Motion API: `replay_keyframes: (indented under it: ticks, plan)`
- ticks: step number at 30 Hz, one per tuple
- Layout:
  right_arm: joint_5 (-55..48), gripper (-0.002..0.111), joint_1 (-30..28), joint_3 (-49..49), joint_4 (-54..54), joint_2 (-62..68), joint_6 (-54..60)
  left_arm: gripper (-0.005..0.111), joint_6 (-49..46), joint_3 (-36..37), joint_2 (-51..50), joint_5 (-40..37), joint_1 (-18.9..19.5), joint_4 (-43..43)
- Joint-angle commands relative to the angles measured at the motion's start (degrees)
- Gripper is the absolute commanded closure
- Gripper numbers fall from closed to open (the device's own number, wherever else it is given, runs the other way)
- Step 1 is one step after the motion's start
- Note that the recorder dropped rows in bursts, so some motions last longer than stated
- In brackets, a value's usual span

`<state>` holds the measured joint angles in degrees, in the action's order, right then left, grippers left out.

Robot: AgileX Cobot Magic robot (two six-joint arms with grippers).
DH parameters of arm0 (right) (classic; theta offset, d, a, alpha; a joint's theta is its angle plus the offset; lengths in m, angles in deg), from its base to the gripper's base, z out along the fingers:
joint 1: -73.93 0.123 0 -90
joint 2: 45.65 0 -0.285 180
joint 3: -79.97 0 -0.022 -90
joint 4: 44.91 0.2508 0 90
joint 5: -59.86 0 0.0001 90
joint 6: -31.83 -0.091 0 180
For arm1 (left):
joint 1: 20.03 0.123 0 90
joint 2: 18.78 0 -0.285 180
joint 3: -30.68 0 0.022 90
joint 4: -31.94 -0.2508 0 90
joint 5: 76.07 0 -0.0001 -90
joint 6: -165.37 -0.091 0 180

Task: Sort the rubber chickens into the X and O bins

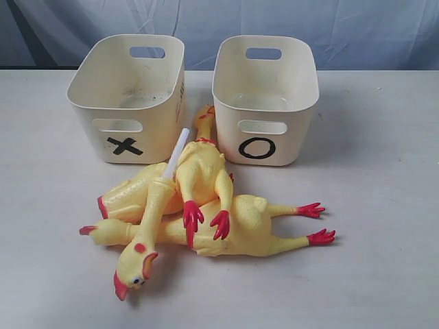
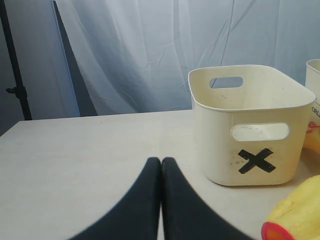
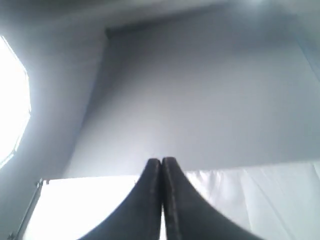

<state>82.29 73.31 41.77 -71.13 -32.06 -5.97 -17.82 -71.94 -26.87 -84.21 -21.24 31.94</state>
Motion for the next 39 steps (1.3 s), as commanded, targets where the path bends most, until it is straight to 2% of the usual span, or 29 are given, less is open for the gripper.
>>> replay_keyframes:
  ticks: [1,9,12,14,18,20,24,25,27,30,32,34,39]
  plan:
    - [-16.63,0.109,0.13,8.45,-19.32,8.55,-27.87,0.107,-0.01,-0.17,0.3,0.45,0.0,0.39]
    - [-13.57,0.109,0.13,9.81,-27.67,22.41,-35.01,0.107,-0.01,-0.17,0.3,0.45,0.0,0.39]
    - [-12.82,0.109,0.13,9.81,-37.1,27.58,-44.52,0.107,-0.01,-0.17,0.3,0.45,0.0,0.39]
    - [-10.29,0.109,0.13,9.59,-45.77,31.19,-55.33,0.107,-0.01,-0.17,0.3,0.45,0.0,0.39]
    - [9.14,0.109,0.13,9.45,-69.31,38.47,-83.57,0.107,-0.01,-0.17,0.3,0.45,0.0,0.39]
    - [22.0,0.109,0.13,9.32,-73.47,42.95,-83.49,0.107,-0.01,-0.17,0.3,0.45,0.0,0.39]
    - [46.14,0.109,0.13,9.07,-73.73,52.91,-83.49,0.107,-0.01,-0.17,0.3,0.45,0.0,0.39]
    - [47.53,0.109,0.13,9.07,-73.73,55.44,-83.49,0.107,-0.01,-0.17,0.3,0.45,0.0,0.39]
    - [47.53,0.109,1.11,8.79,-73.73,58.6,-82.36,0.107,-0.01,-0.17,0.3,0.45,0.0,0.39]
    - [47.53,0.109,2.39,8.06,-73.73,61.43,-72.91,0.107,-0.01,-0.17,0.3,0.45,0.0,0.39]
    - [46.07,0.109,3.1,8.06,-73.73,62.03,-71.45,0.107,-0.01,-0.17,0.3,0.45,0.0,0.39]
    - [34.71,0.109,3.53,8.06,-73.73,61.79,-71.45,0.107,-0.01,-0.17,0.3,0.45,0.0,0.39]
    - [-6.19,0.109,3.68,7.97,-73.73,60.48,-76.69,0.107,-0.01,-0.17,0.3,0.45,0.0,0.39]
